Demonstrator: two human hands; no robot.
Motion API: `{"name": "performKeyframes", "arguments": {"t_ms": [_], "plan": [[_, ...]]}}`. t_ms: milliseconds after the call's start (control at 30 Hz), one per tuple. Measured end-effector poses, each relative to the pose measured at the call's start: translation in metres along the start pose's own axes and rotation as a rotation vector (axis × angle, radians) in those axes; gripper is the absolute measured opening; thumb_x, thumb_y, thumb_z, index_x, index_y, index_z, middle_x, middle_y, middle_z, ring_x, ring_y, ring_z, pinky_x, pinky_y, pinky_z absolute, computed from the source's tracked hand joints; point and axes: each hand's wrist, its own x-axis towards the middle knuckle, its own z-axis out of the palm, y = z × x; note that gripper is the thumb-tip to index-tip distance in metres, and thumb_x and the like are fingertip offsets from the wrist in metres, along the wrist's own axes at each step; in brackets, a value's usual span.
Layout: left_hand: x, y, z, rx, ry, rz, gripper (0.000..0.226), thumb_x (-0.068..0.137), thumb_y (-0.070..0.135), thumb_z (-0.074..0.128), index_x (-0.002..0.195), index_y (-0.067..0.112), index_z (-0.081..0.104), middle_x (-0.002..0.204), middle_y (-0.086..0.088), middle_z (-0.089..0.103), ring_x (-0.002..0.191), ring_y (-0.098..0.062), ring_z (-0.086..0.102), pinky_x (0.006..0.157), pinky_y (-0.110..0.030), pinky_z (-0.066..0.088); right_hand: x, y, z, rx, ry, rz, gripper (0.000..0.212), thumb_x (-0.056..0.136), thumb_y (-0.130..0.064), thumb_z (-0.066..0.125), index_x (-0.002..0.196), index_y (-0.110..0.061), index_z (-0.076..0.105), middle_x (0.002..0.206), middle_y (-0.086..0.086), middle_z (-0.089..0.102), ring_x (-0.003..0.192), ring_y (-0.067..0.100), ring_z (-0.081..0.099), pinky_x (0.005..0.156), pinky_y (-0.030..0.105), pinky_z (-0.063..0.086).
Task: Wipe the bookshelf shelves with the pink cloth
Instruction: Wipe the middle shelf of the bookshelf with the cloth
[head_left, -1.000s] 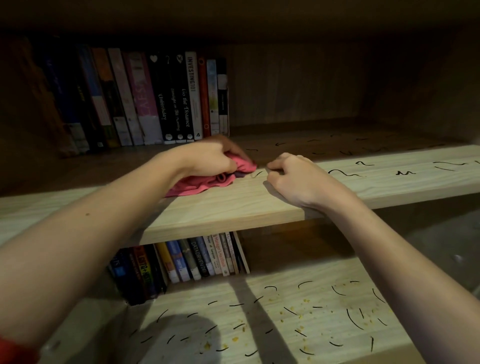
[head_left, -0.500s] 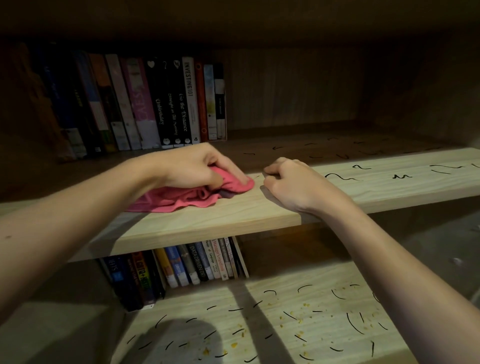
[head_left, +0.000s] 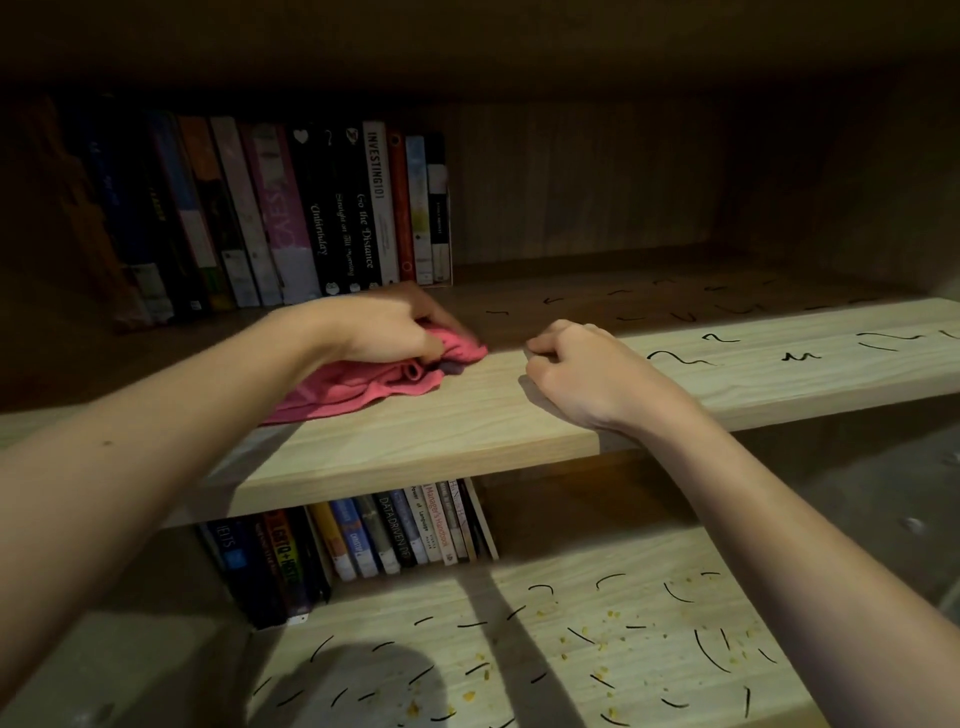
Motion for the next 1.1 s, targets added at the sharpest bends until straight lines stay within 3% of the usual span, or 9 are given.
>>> {"name": "performKeyframes", "arguments": {"t_ms": [100, 233, 400, 500, 667, 733, 833, 1000, 1100], "plan": [[0.014, 0.011, 0.011, 0.013, 0.08, 0.009, 0.028, 0.094, 0.018, 0.045, 0.106, 0.042, 0.053, 0.095, 0.01, 0.061, 0.082, -0.007, 0.058, 0.072, -0.02, 0.045, 0.0, -0.001, 0.0, 0.001, -0.001, 0.002, 0.046, 0.092, -0.027, 0.038, 0.134, -0.012, 0.051, 0.14, 0.005, 0.047, 0.126, 0.025, 0.042, 0.099, 0.036, 0.038], [0.001, 0.007, 0.012, -0.128, -0.026, 0.181, 0.048, 0.084, -0.001, 0.048, 0.109, 0.035, 0.067, 0.12, 0.015, 0.062, 0.106, -0.007, 0.061, 0.1, -0.025, 0.044, 0.001, 0.0, 0.0, -0.001, 0.003, 0.008, 0.045, 0.092, -0.028, 0.039, 0.133, -0.012, 0.052, 0.137, 0.006, 0.049, 0.122, 0.025, 0.045, 0.098, 0.036, 0.04], [-0.013, -0.027, 0.0, -0.197, 0.09, -0.073, 0.031, 0.09, 0.01, 0.052, 0.109, 0.029, 0.066, 0.093, 0.003, 0.071, 0.062, -0.008, 0.062, 0.058, -0.018, 0.046, 0.0, 0.001, 0.001, 0.045, 0.009, 0.003, 0.038, 0.093, -0.025, 0.039, 0.122, -0.011, 0.059, 0.131, 0.006, 0.054, 0.114, 0.023, 0.048, 0.089, 0.033, 0.042], [0.001, -0.011, 0.011, -0.055, 0.134, -0.106, 0.022, 0.093, 0.022, 0.048, 0.107, 0.034, 0.06, 0.093, 0.006, 0.065, 0.073, -0.007, 0.056, 0.066, -0.02, 0.041, 0.0, 0.0, 0.001, 0.048, 0.013, 0.005, 0.041, 0.092, -0.026, 0.04, 0.128, -0.012, 0.055, 0.136, 0.004, 0.05, 0.122, 0.022, 0.043, 0.092, 0.033, 0.04], [-0.002, 0.006, 0.016, -0.136, 0.022, 0.131, 0.039, 0.091, 0.01, 0.047, 0.121, 0.032, 0.062, 0.119, 0.015, 0.06, 0.096, 0.002, 0.058, 0.091, -0.018, 0.04, 0.0, 0.0, 0.0, 0.044, 0.026, -0.001, 0.042, 0.093, -0.026, 0.042, 0.13, -0.011, 0.054, 0.138, 0.004, 0.049, 0.122, 0.022, 0.045, 0.096, 0.035, 0.041], [-0.005, -0.007, 0.01, -0.075, 0.042, 0.046, 0.034, 0.093, 0.016, 0.048, 0.121, 0.031, 0.061, 0.118, 0.015, 0.06, 0.097, -0.003, 0.06, 0.083, -0.014, 0.042, 0.0, 0.0, 0.0, 0.046, 0.029, -0.007, 0.042, 0.093, -0.027, 0.042, 0.13, -0.011, 0.054, 0.14, 0.003, 0.048, 0.123, 0.021, 0.044, 0.097, 0.034, 0.04], [0.002, -0.013, 0.011, -0.005, 0.115, -0.13, 0.027, 0.094, 0.026, 0.046, 0.118, 0.027, 0.059, 0.113, -0.002, 0.066, 0.094, -0.019, 0.063, 0.074, -0.023, 0.046, -0.001, 0.0, -0.001, 0.045, 0.018, -0.01, 0.04, 0.094, -0.027, 0.04, 0.128, -0.011, 0.056, 0.142, -0.001, 0.045, 0.126, 0.02, 0.042, 0.101, 0.035, 0.038], [-0.021, -0.003, 0.022, -0.221, 0.029, 0.232, 0.045, 0.083, -0.001, 0.05, 0.108, 0.032, 0.068, 0.121, 0.017, 0.061, 0.11, -0.001, 0.058, 0.101, -0.02, 0.041, 0.0, 0.0, 0.0, 0.041, 0.028, -0.005, 0.039, 0.092, -0.026, 0.043, 0.126, -0.011, 0.057, 0.139, 0.003, 0.049, 0.114, 0.021, 0.05, 0.089, 0.031, 0.041], [-0.044, -0.023, 0.014, -0.244, -0.013, 0.225, 0.049, 0.082, -0.008, 0.05, 0.107, 0.029, 0.069, 0.121, 0.019, 0.061, 0.11, 0.0, 0.058, 0.101, -0.015, 0.04, 0.0, -0.001, -0.001, 0.047, 0.019, -0.009, 0.038, 0.094, -0.024, 0.041, 0.125, -0.01, 0.058, 0.141, 0.002, 0.047, 0.112, 0.019, 0.05, 0.086, 0.028, 0.039]]}}
